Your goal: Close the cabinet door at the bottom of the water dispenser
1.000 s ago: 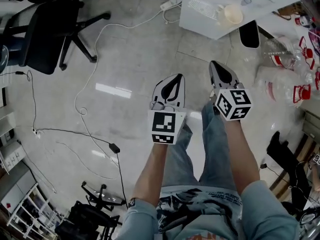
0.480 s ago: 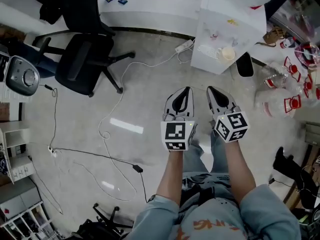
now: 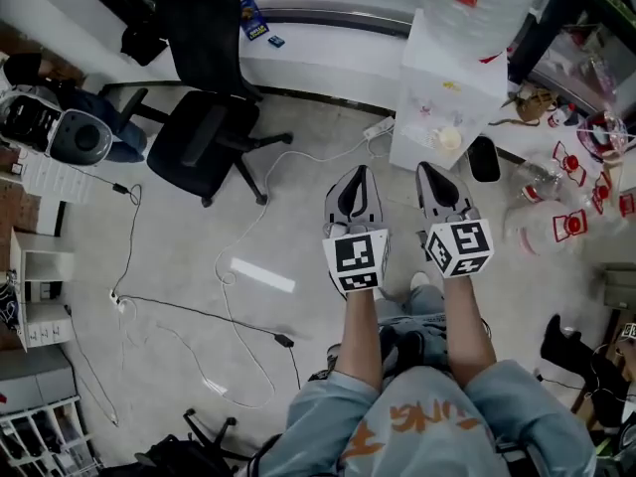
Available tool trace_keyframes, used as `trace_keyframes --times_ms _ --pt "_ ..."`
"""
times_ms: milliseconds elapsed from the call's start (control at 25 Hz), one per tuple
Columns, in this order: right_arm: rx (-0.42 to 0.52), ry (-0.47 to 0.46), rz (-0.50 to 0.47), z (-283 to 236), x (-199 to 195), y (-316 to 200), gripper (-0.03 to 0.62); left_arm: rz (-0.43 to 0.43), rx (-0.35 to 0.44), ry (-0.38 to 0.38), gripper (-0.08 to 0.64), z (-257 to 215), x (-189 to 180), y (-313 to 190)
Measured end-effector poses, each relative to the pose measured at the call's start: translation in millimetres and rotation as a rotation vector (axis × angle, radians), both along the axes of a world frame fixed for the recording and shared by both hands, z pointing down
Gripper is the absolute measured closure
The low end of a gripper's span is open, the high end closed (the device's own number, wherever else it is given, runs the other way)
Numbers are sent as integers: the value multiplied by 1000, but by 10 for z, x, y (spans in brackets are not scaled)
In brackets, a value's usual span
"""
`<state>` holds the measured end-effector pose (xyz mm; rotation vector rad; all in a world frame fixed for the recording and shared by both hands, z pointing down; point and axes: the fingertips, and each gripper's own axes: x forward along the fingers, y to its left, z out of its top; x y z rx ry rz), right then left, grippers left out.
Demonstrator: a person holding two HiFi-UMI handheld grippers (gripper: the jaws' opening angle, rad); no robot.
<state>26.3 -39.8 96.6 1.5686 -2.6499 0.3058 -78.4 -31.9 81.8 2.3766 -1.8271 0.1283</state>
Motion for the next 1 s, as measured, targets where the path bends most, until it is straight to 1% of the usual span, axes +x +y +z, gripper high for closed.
trace_keyframes --times_ms 160,240,360,520,680,840,1000 --pt "84 59 -57 -375 -8 -49 565 -15 51 -50 549 -290 -42 -11" --pt "116 70 -76 -547 13 -70 565 -29 73 -68 549 -416 -71 6" --pt "145 70 -90 -713 71 -68 565 -57 93 -70 549 -538 -73 46" --pt "153 64 -111 -792 124 -57 565 -77 108 -70 549 -633 -6 84" --pt "157 75 -158 -841 78 -13 563 -100 108 -56 549 -676 -12 131" --pt "151 80 -161 -869 128 26 563 -110 101 -53 549 -705 11 169" --pt "149 78 -160 -859 246 49 563 -103 107 -57 549 -703 143 179"
